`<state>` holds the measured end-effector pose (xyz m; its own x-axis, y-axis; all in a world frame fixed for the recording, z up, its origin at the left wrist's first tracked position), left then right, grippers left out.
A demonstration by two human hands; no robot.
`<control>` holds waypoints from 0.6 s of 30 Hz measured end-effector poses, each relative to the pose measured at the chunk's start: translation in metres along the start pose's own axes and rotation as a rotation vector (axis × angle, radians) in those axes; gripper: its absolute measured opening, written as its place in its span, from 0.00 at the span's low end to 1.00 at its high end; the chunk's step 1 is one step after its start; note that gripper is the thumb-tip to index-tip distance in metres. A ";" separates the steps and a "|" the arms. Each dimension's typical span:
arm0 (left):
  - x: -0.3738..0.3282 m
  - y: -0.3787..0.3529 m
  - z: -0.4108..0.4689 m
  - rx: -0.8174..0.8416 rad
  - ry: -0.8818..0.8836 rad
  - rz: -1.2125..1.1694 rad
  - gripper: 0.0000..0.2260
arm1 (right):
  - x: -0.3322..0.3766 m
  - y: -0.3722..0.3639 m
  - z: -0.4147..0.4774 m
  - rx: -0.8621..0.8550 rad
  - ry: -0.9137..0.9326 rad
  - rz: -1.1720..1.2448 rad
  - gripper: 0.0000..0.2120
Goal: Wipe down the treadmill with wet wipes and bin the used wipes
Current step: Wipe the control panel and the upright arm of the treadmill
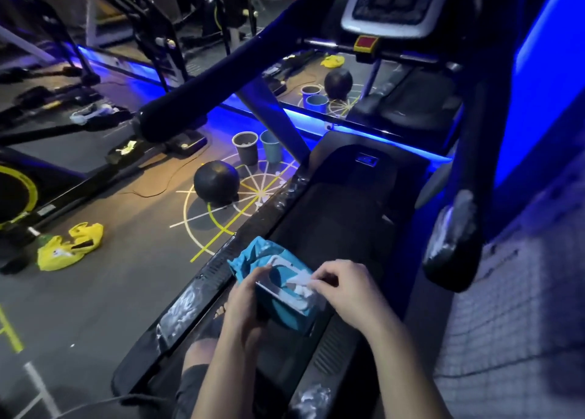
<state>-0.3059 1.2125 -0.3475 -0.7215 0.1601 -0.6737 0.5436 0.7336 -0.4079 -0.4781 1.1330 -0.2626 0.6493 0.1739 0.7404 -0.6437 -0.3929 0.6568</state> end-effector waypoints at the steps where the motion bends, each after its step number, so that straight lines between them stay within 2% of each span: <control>1: 0.004 -0.002 -0.003 -0.001 -0.004 0.013 0.17 | -0.002 0.004 -0.007 -0.028 0.006 -0.017 0.05; 5: 0.018 -0.007 -0.011 -0.041 -0.101 0.081 0.18 | -0.002 0.026 -0.028 -0.152 0.095 0.009 0.06; 9: 0.041 -0.020 -0.019 -0.060 -0.102 0.060 0.16 | -0.008 0.046 -0.049 -0.228 0.074 0.235 0.04; 14: 0.065 -0.027 -0.020 -0.079 -0.071 0.008 0.16 | -0.012 0.089 -0.069 -0.546 0.138 0.427 0.04; 18: 0.070 -0.031 -0.021 -0.021 -0.051 0.005 0.16 | -0.023 0.113 -0.074 -0.715 0.044 0.560 0.06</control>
<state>-0.3826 1.2146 -0.3689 -0.6960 0.1305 -0.7061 0.5377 0.7464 -0.3921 -0.5957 1.1519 -0.1945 0.1596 0.1662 0.9731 -0.9678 0.2207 0.1210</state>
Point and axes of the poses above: each hand's wrist, its own z-axis towards the middle knuckle, its own y-axis out of the back of the hand, x = y × z, the point moved 8 cm from there along z, towards the middle knuckle, and after that the axes turned 2 degrees about -y, right-handed, at the moved point
